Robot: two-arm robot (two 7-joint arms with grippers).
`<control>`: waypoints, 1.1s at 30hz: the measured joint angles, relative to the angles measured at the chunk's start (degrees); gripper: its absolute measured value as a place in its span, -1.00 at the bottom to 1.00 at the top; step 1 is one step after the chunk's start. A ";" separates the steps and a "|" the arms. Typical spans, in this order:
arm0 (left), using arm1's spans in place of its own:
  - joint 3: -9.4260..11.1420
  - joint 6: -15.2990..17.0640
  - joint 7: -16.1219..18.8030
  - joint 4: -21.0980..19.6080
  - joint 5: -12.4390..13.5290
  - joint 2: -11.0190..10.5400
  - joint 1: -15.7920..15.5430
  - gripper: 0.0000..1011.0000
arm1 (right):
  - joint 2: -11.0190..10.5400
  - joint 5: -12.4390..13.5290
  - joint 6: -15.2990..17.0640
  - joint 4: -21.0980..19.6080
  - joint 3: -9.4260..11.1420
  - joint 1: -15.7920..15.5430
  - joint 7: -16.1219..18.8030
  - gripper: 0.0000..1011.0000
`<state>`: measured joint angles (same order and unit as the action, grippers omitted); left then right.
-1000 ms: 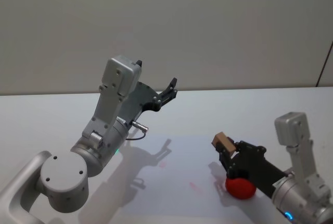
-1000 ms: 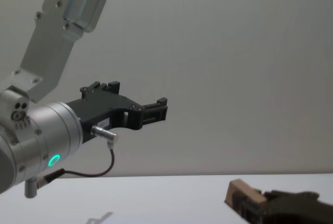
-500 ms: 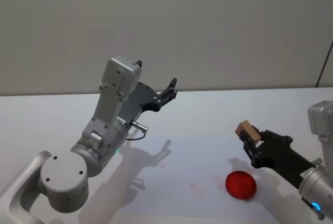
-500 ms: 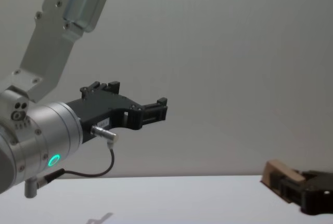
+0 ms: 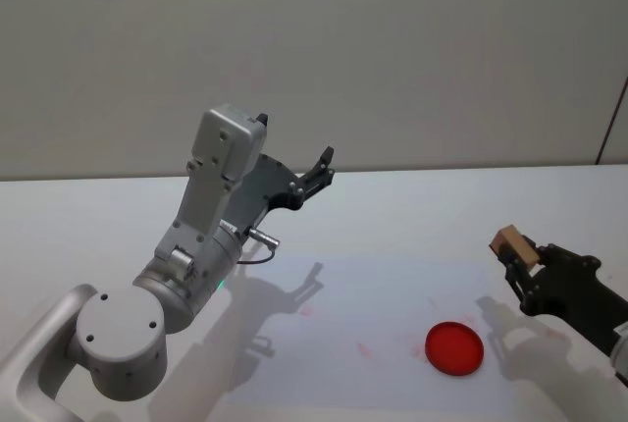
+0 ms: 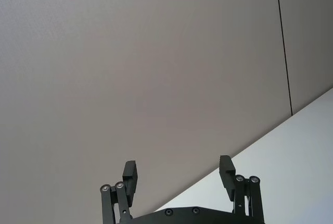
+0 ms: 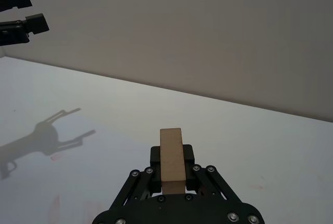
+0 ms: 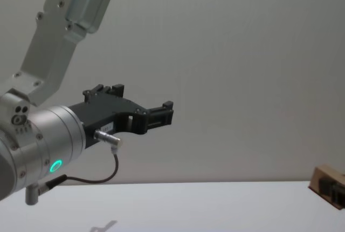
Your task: Use the one hand to pick up the stamp and affix it onto the A4 paper.
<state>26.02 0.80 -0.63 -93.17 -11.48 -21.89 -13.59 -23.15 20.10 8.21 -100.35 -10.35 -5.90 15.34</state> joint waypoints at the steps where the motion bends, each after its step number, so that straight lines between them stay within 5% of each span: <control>1: 0.00 0.00 0.00 0.00 0.00 0.00 0.00 0.98 | 0.00 0.00 0.00 0.00 0.00 0.00 0.00 -0.55; 16: 0.00 0.00 0.00 0.00 0.00 0.00 0.00 0.98 | -2.00 -0.13 -0.37 -1.81 0.41 -2.96 1.38 -0.55; 33: 0.00 0.00 0.00 0.00 0.00 0.00 0.00 0.98 | -0.64 -4.52 -1.50 -0.26 -1.88 -3.67 2.94 -0.55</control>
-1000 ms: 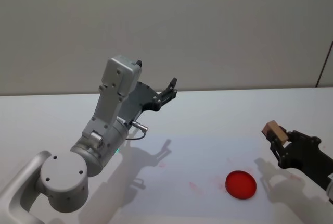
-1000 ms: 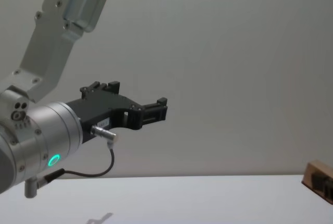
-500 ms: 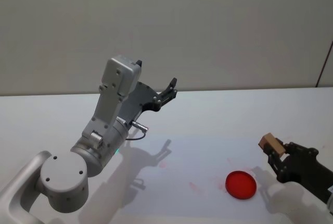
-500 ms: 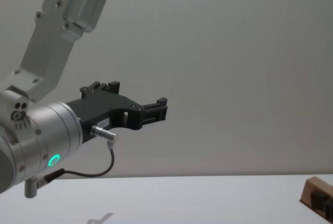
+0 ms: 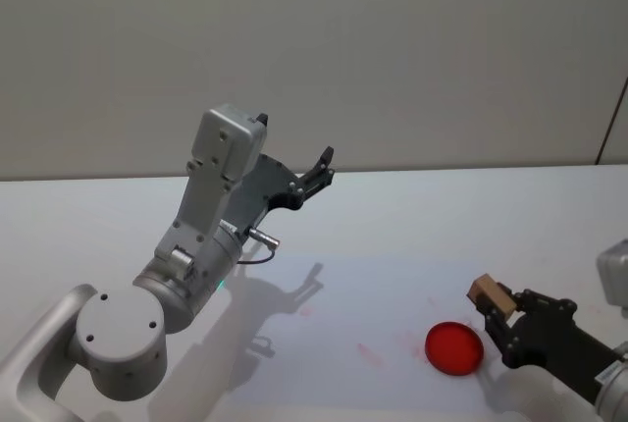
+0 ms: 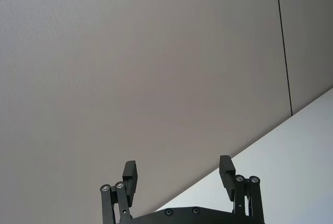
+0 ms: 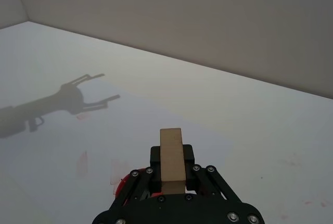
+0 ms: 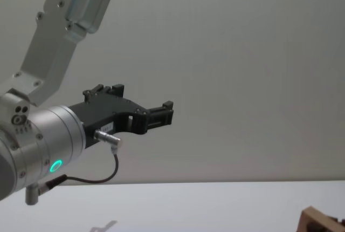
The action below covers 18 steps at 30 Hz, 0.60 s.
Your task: Use the one hand to pick up the stamp and affix it onto the A4 paper.
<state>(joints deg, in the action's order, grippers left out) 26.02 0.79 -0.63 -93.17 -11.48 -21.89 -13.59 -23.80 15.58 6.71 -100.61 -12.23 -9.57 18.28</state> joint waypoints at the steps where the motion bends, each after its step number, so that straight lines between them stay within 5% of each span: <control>1: 0.00 0.00 0.00 0.00 0.00 0.00 0.00 0.98 | 0.09 -0.18 -0.05 0.09 -0.11 0.01 0.02 -0.55; 18: 0.00 0.00 0.00 0.00 0.00 0.00 0.00 0.98 | 2.21 -4.35 -1.22 2.67 -2.42 0.61 1.17 -0.55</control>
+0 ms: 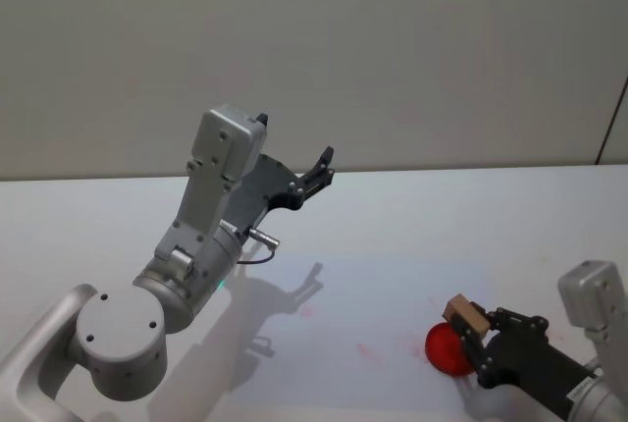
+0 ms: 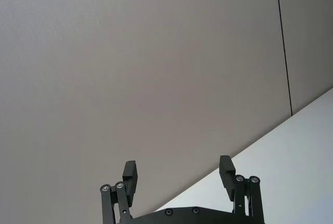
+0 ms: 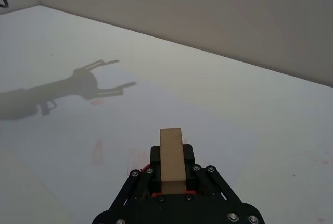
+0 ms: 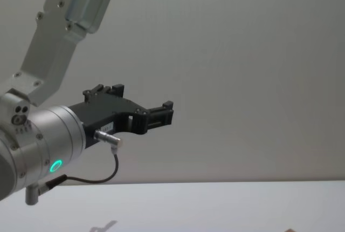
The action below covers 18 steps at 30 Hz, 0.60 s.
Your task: Use the one hand to pick up the stamp and affix it onto the A4 paper.
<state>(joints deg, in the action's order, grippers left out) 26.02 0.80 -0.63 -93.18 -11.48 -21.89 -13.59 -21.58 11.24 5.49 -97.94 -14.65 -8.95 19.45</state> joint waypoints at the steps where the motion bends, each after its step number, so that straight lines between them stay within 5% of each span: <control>1: 0.00 0.00 0.00 0.00 0.00 0.00 0.00 0.98 | 0.06 -0.09 -0.02 0.08 -0.07 0.01 0.02 -0.55; 18: 0.00 0.00 0.00 0.00 0.00 0.00 0.00 0.98 | 1.10 -2.34 -0.30 2.25 -1.23 0.55 0.54 -0.55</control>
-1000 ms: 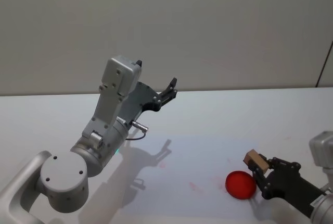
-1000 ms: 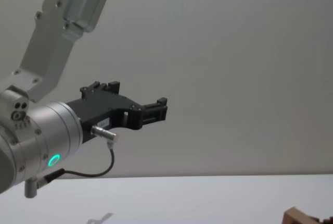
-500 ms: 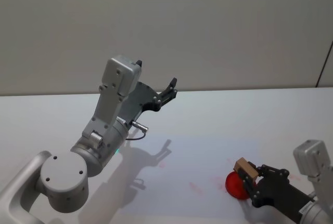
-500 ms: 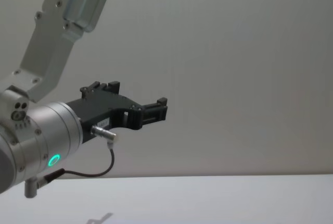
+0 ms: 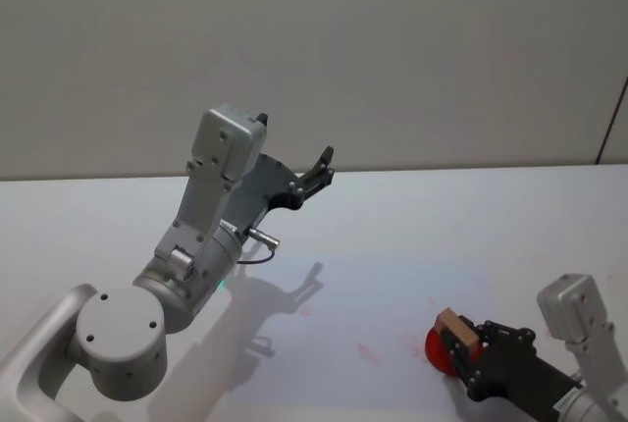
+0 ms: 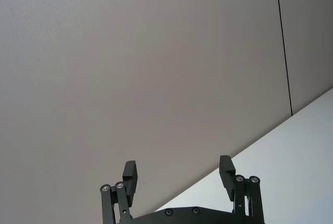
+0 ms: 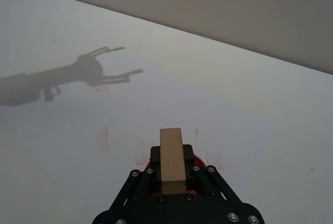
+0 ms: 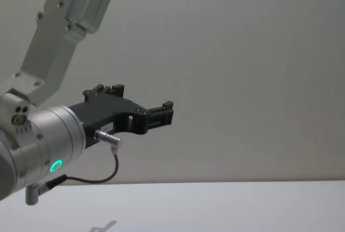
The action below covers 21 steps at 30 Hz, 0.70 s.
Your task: Use the one hand to pick up the stamp and affix it onto the A4 paper.
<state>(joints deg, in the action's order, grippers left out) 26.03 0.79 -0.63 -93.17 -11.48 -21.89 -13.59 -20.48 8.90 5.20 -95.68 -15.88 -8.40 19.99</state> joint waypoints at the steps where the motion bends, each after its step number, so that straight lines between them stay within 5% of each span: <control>1: 0.00 0.00 0.00 0.00 0.00 0.00 0.00 0.98 | 0.06 -0.06 0.00 0.09 -0.05 0.02 0.01 -0.55; 10: 0.00 0.00 0.00 0.00 0.00 0.00 0.00 0.98 | 0.38 -0.55 0.00 0.67 -0.36 0.16 0.02 -0.54; 21: 0.00 0.00 0.00 0.00 0.00 0.00 0.00 0.98 | 0.79 -0.77 0.03 1.05 -0.67 0.38 -0.23 0.14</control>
<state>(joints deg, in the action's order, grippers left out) 26.02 0.80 -0.63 -93.18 -11.48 -21.89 -13.59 -19.69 8.13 5.23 -94.63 -16.54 -8.02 19.76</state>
